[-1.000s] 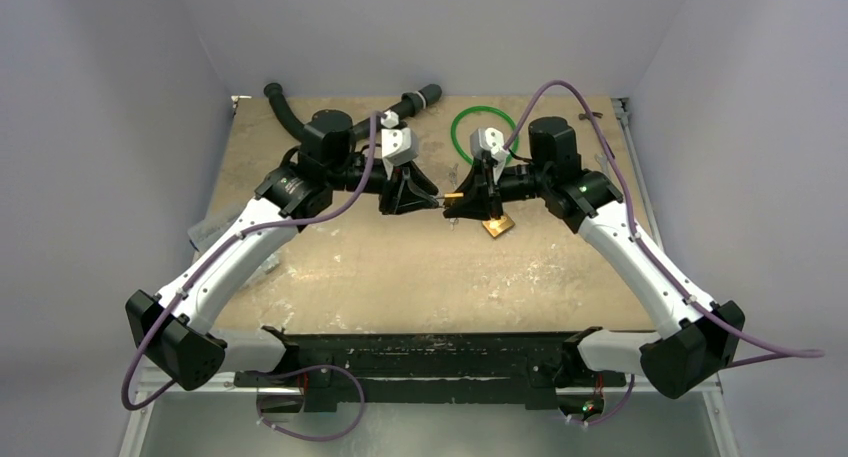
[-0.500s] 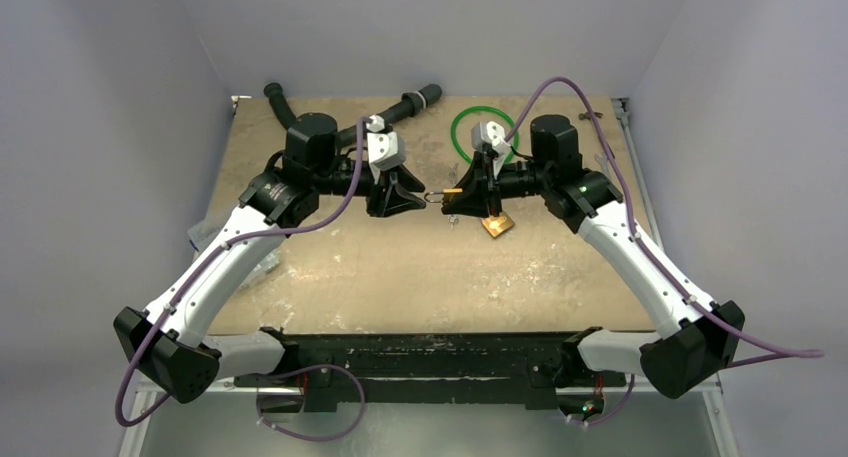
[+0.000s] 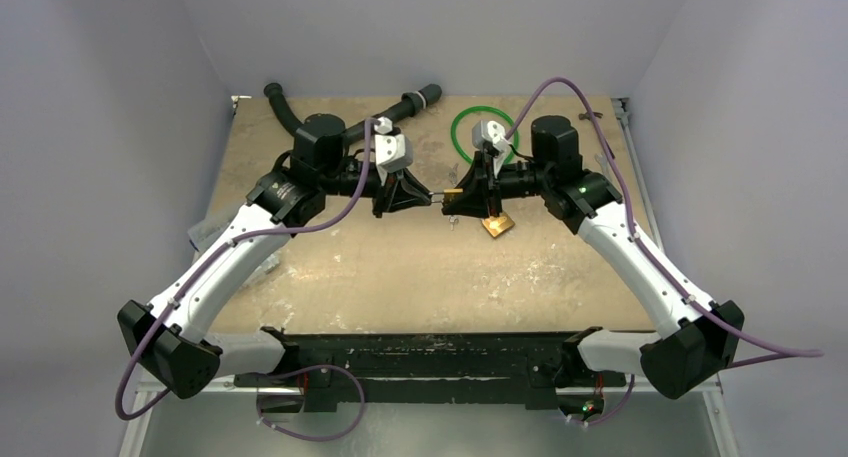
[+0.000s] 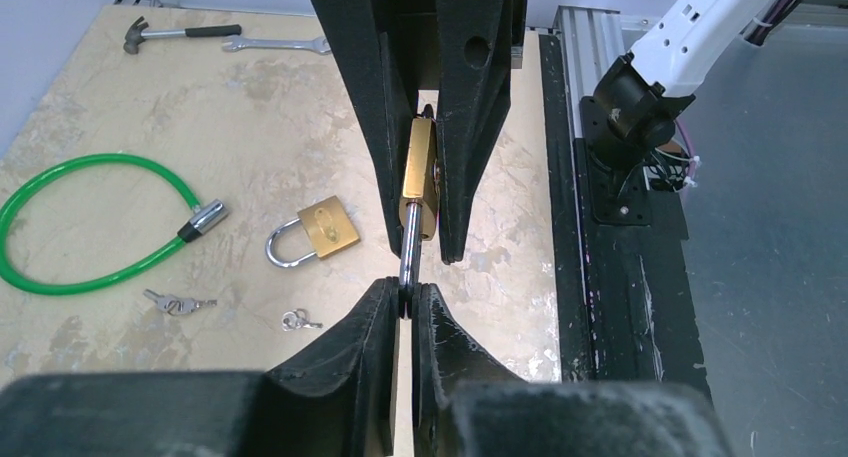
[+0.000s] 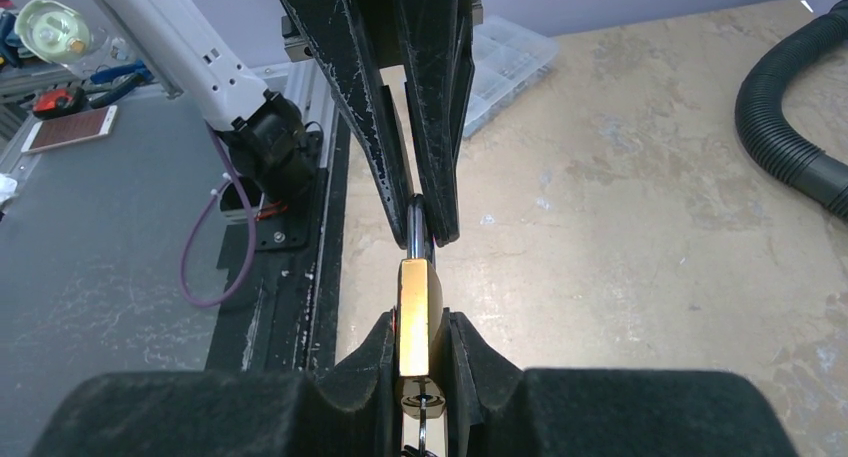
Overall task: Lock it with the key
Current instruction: Lock the lock.
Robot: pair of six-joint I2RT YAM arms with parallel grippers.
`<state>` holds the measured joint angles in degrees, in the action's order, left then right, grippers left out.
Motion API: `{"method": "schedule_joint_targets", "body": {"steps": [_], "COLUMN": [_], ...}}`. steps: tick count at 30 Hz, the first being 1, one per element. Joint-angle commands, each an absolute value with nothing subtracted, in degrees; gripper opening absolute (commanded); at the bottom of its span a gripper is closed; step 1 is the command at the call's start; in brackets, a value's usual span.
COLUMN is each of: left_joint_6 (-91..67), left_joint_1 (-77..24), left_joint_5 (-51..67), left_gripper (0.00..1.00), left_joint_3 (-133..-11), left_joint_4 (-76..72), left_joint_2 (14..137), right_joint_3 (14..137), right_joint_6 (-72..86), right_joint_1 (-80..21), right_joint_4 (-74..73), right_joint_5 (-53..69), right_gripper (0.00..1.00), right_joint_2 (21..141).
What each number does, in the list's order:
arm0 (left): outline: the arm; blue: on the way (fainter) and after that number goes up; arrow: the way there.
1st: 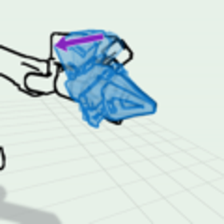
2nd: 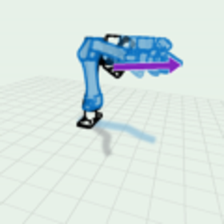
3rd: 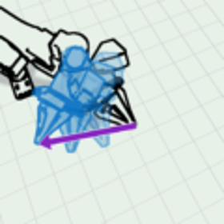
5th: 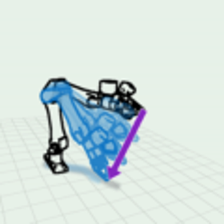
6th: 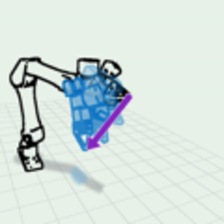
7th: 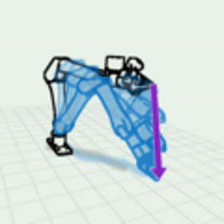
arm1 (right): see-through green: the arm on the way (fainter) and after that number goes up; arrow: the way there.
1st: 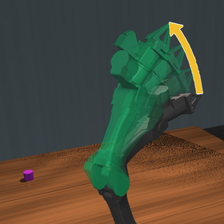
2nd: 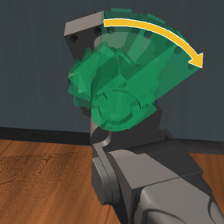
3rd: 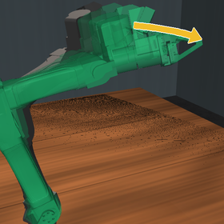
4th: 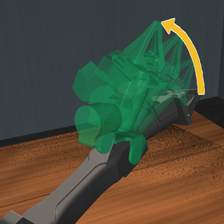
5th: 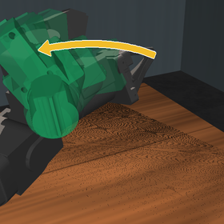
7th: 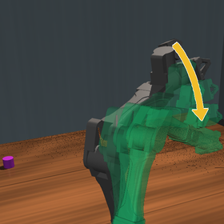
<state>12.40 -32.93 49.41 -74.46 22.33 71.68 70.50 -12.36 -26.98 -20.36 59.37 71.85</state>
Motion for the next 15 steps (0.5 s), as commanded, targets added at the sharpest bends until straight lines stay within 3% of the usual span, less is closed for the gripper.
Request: {"method": "schedule_joint_targets", "body": {"steps": [1,3,15], "left_joint_6": [10.1,8.6,1.2], "left_joint_1": [-34.6,-35.1,-38.3], "left_joint_5": [51.7,52.0,52.7], "left_gripper": [0.05,0.0,0.0], "left_joint_3": [-76.3,-75.6,-74.1], "left_joint_4": [19.0,17.6,9.5], "left_joint_2": [72.1,72.2,74.0], "right_joint_3": [70.6,70.5,71.0], "right_joint_6": [-10.1,-9.5,-10.0], "right_joint_1": [-27.1,-27.4,-31.6], "right_joint_4": [-15.1,-14.2,-13.6], "right_joint_5": [58.5,58.5,57.9], "right_gripper": [0.0,0.0,0.0], "right_joint_2": [70.0,70.0,71.6]}}
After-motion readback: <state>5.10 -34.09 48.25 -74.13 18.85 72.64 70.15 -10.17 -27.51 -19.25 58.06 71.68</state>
